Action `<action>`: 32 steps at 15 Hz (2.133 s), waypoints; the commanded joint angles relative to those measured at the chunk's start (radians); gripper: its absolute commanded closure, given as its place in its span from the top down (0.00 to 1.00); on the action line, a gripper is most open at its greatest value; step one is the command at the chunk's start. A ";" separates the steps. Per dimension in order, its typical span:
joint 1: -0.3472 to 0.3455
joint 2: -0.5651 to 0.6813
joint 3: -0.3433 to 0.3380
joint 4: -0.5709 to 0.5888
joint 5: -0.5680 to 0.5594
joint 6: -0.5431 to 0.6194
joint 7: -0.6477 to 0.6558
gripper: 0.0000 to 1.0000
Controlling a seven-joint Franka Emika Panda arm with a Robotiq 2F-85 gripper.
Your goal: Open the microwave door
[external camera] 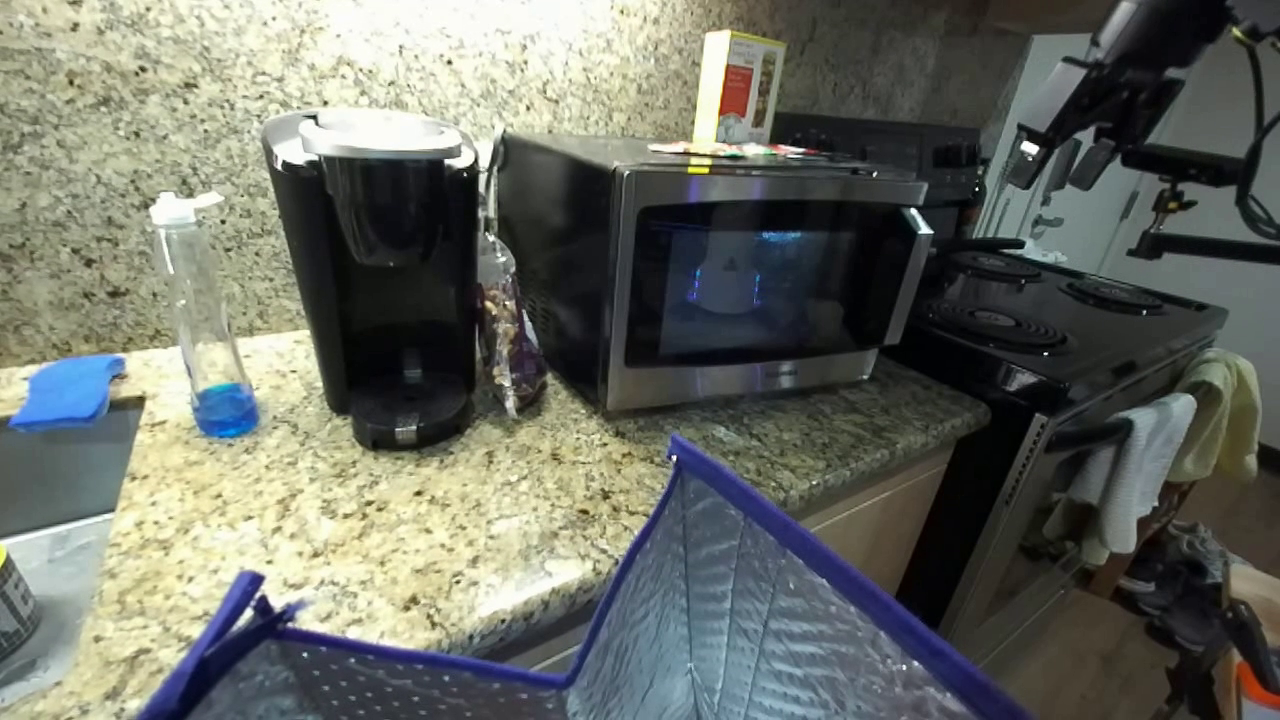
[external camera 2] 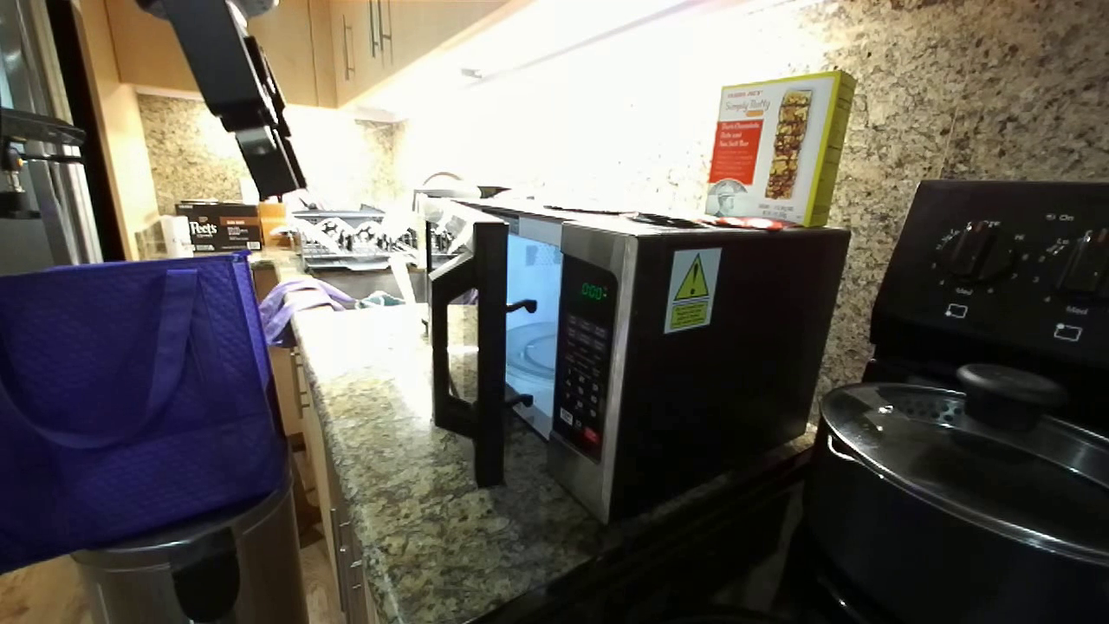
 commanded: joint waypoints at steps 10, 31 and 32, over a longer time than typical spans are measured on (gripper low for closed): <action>0.061 0.167 0.008 0.294 -0.147 -0.068 -0.359 1.00; 0.129 0.455 -0.065 0.387 -0.033 0.043 -0.934 1.00; 0.129 0.460 -0.064 0.387 -0.033 0.049 -0.957 1.00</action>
